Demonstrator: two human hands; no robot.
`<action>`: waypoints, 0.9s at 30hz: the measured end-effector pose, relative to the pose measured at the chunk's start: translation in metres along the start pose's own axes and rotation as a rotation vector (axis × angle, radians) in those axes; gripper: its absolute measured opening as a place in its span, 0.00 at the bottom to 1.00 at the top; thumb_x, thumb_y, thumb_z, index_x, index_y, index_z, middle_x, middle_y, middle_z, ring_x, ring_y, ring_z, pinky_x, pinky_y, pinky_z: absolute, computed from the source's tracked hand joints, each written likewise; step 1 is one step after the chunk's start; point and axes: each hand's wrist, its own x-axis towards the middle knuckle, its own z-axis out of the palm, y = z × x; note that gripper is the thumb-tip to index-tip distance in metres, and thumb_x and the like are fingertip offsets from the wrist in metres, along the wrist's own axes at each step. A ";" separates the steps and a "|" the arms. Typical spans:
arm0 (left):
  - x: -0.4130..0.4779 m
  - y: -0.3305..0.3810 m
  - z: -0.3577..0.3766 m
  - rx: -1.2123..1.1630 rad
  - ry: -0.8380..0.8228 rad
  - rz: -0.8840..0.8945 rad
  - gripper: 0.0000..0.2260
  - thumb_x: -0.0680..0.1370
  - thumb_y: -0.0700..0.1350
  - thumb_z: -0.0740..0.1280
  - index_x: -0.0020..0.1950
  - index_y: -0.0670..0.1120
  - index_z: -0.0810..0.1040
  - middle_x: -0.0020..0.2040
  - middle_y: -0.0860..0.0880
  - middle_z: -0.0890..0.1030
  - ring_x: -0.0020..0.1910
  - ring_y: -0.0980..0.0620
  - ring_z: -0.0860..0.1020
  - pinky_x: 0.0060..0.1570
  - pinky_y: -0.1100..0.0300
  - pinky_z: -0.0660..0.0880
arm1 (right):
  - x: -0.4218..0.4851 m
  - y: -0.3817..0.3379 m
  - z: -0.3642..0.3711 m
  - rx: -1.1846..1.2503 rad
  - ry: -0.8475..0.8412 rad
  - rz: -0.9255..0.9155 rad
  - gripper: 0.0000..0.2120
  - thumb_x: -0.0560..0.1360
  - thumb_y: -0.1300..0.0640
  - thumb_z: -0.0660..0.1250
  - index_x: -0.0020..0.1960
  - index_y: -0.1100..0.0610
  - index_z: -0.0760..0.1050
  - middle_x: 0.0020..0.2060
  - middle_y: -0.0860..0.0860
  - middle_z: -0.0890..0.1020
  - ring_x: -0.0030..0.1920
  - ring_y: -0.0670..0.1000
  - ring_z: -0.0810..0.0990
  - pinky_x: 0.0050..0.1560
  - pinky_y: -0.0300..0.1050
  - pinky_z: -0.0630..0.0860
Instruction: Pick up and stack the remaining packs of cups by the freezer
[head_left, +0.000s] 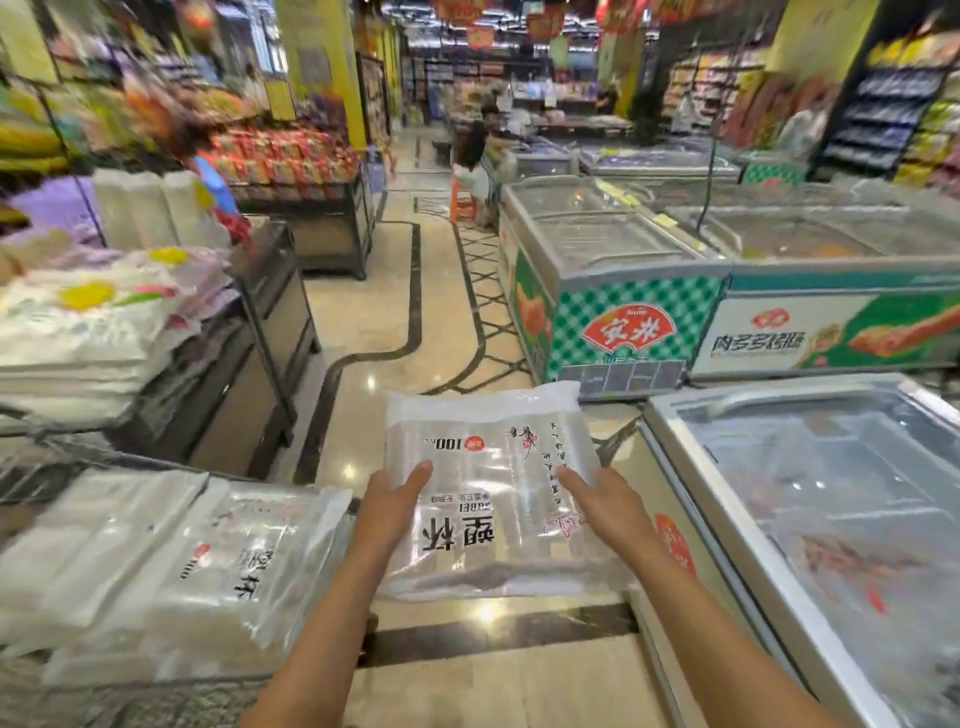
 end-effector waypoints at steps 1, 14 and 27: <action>0.002 0.001 -0.007 -0.004 0.008 -0.007 0.34 0.76 0.64 0.69 0.74 0.46 0.69 0.67 0.47 0.77 0.62 0.45 0.77 0.57 0.53 0.71 | 0.007 -0.008 0.004 -0.024 -0.007 -0.016 0.31 0.76 0.31 0.62 0.59 0.58 0.78 0.49 0.54 0.80 0.47 0.53 0.79 0.42 0.45 0.68; 0.038 -0.016 -0.082 -0.148 0.405 -0.067 0.24 0.75 0.68 0.66 0.65 0.56 0.76 0.56 0.57 0.82 0.53 0.56 0.80 0.50 0.56 0.77 | 0.136 -0.103 0.123 -0.139 -0.391 -0.252 0.22 0.78 0.40 0.65 0.36 0.56 0.71 0.33 0.49 0.76 0.38 0.54 0.77 0.33 0.42 0.66; 0.053 -0.113 -0.171 -0.291 0.895 -0.299 0.42 0.68 0.76 0.66 0.76 0.56 0.67 0.70 0.53 0.75 0.66 0.46 0.76 0.66 0.42 0.73 | 0.184 -0.197 0.322 -0.314 -0.833 -0.580 0.21 0.76 0.35 0.65 0.53 0.53 0.77 0.44 0.48 0.80 0.43 0.50 0.79 0.39 0.44 0.68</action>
